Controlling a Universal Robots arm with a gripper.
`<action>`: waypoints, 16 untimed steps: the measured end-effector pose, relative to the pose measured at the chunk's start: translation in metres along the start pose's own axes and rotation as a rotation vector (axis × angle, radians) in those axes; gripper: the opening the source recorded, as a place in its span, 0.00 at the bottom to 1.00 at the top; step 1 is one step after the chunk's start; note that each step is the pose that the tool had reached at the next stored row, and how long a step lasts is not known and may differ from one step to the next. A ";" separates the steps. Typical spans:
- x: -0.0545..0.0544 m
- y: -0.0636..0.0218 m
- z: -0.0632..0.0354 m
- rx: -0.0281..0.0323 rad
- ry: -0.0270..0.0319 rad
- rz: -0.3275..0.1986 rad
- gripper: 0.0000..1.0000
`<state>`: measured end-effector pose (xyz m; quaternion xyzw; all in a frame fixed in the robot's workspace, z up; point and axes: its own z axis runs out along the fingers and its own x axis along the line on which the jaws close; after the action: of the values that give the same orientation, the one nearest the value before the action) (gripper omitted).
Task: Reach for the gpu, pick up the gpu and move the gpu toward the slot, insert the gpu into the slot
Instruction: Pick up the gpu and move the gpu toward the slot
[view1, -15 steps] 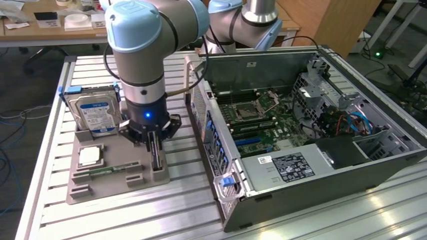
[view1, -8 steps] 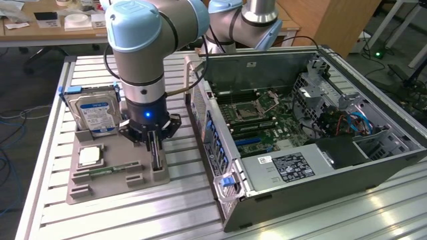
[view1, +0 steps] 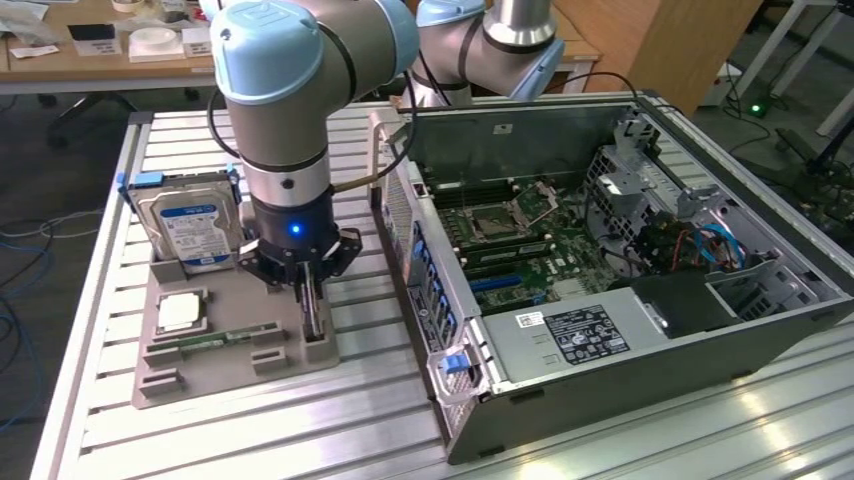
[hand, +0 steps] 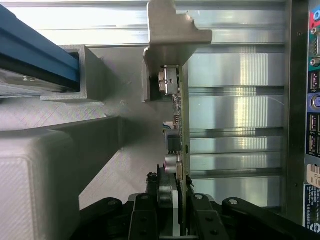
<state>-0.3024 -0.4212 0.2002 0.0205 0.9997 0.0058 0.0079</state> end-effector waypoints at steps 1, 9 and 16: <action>0.000 0.0000 0.0000 0.0000 0.0000 0.000 0.28; 0.000 0.0000 0.0000 0.0000 0.0000 0.000 0.28; 0.000 0.0001 -0.0063 0.0000 -0.0001 -0.001 0.28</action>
<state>-0.3024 -0.4212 0.2065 0.0198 0.9998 0.0058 0.0079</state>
